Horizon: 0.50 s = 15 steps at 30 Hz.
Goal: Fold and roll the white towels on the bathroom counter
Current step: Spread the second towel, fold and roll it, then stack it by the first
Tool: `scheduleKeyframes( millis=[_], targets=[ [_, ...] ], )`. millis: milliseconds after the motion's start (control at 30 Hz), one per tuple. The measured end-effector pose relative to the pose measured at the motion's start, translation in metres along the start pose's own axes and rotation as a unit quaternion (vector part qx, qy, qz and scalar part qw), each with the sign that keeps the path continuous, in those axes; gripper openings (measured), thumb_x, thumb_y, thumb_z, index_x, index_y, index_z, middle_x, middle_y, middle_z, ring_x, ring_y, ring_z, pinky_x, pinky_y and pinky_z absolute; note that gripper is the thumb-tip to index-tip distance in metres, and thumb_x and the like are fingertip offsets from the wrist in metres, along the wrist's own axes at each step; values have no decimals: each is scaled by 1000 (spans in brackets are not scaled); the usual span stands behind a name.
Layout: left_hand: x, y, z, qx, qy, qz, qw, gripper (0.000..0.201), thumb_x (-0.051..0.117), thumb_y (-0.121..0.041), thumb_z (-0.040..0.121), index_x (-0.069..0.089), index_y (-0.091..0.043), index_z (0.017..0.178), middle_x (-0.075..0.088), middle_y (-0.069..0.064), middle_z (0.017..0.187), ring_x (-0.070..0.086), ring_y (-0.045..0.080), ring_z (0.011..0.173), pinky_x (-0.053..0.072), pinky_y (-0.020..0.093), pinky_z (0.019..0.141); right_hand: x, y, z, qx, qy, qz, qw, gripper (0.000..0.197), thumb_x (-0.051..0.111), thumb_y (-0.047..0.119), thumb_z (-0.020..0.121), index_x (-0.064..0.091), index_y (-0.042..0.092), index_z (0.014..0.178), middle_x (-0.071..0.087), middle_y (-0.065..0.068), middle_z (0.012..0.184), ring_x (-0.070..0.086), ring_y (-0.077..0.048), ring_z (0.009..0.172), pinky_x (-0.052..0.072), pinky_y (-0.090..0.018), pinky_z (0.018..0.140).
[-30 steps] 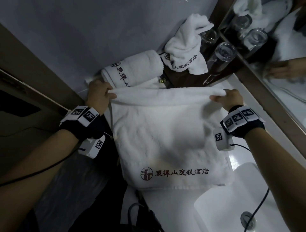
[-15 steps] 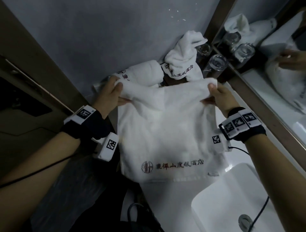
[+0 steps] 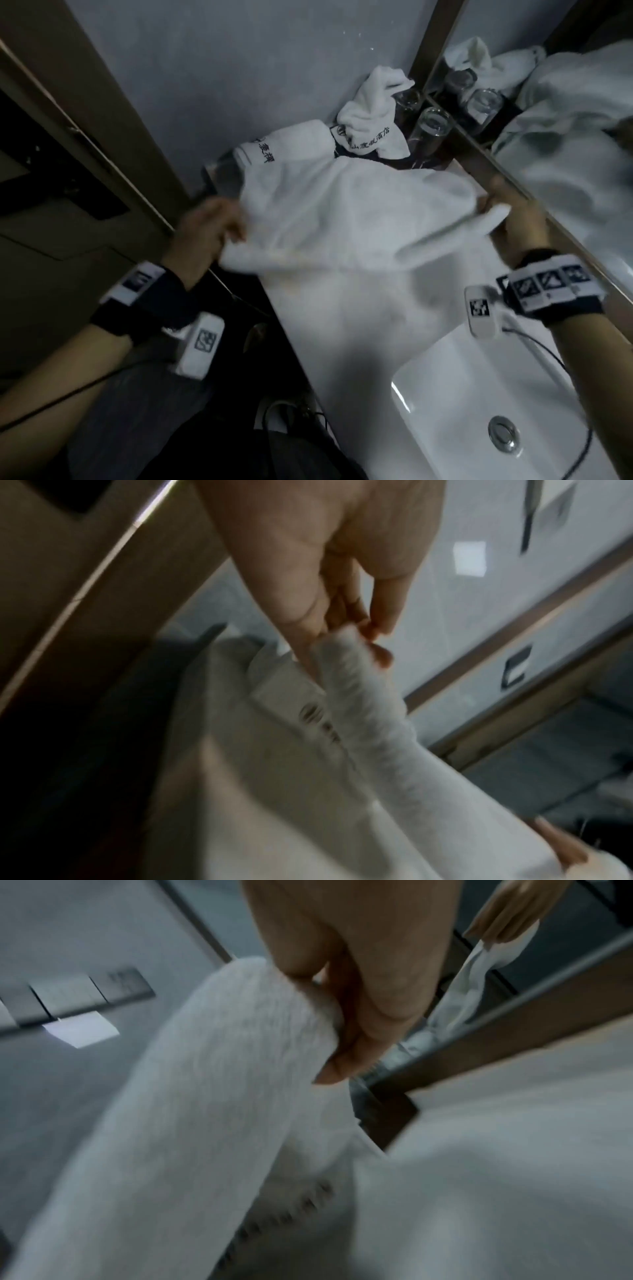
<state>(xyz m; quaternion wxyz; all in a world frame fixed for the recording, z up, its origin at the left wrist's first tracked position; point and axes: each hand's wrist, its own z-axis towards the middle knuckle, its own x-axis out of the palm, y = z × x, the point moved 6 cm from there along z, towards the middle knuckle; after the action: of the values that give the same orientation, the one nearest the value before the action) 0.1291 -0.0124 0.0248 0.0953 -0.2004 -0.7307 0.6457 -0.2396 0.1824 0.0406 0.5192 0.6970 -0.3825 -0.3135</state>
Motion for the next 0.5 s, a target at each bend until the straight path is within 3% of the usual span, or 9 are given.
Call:
scheduleKeyframes(
  millis=[67, 133, 167, 200, 300, 367, 433, 500],
  targets=[
    [16, 47, -23, -72, 66, 62, 993, 16, 52, 8, 86, 52, -5, 76, 63, -4, 58, 54, 4, 57, 41, 12, 57, -8, -50, -15, 59, 77, -152, 984, 18, 59, 11, 89, 59, 8, 71, 65, 9, 59, 63, -4, 59, 49, -31, 72],
    [27, 94, -42, -132, 128, 130, 974, 22, 62, 13, 77, 51, -4, 87, 57, 11, 79, 52, 18, 70, 40, 20, 65, -23, -100, -25, 87, 130, -295, 943, 21, 71, 10, 81, 57, 6, 65, 64, 8, 59, 58, 0, 53, 45, -16, 57],
    [29, 109, -47, -148, 144, 163, 965, 28, 63, 15, 75, 51, -6, 90, 53, 11, 84, 49, 20, 75, 39, 23, 65, -32, -116, -27, 95, 138, -339, 926, 19, 74, 9, 77, 58, 5, 69, 65, 4, 68, 57, -2, 59, 43, -14, 56],
    [29, 120, -49, -158, 158, 193, 955, 32, 63, 14, 73, 51, -8, 93, 51, 10, 87, 47, 20, 77, 39, 23, 65, -41, -127, -26, 92, 137, -378, 911, 18, 76, 9, 75, 59, 4, 78, 64, -1, 80, 58, -8, 70, 43, -17, 61],
    [31, 139, -59, -171, 222, 264, 923, 37, 64, 9, 73, 50, -12, 100, 49, 6, 93, 46, 18, 79, 39, 22, 66, -67, -142, -24, 88, 135, -477, 864, 43, 79, 14, 72, 57, 3, 107, 58, -7, 100, 56, -25, 96, 40, -29, 81],
    [32, 147, -61, -174, 270, 301, 898, 38, 65, 7, 73, 49, -12, 102, 50, 4, 93, 48, 15, 78, 41, 21, 66, -77, -148, -24, 92, 153, -517, 837, 52, 80, 15, 70, 53, 5, 113, 58, -8, 105, 55, -26, 98, 41, -32, 83],
    [34, 149, -62, -188, 301, 313, 881, 33, 65, 4, 74, 53, -12, 100, 53, 3, 91, 50, 11, 71, 45, 20, 58, -80, -153, -25, 139, 200, -532, 811, 53, 80, 11, 69, 50, 6, 113, 59, -14, 106, 55, -27, 91, 46, -37, 80],
    [35, 141, -53, -169, 285, 346, 878, 19, 64, -1, 77, 59, -9, 94, 61, 7, 90, 56, 14, 72, 53, 27, 59, -75, -152, -24, 160, 245, -557, 778, 47, 79, 6, 70, 53, 4, 110, 62, -20, 106, 57, -27, 89, 46, -36, 79]
  ],
)
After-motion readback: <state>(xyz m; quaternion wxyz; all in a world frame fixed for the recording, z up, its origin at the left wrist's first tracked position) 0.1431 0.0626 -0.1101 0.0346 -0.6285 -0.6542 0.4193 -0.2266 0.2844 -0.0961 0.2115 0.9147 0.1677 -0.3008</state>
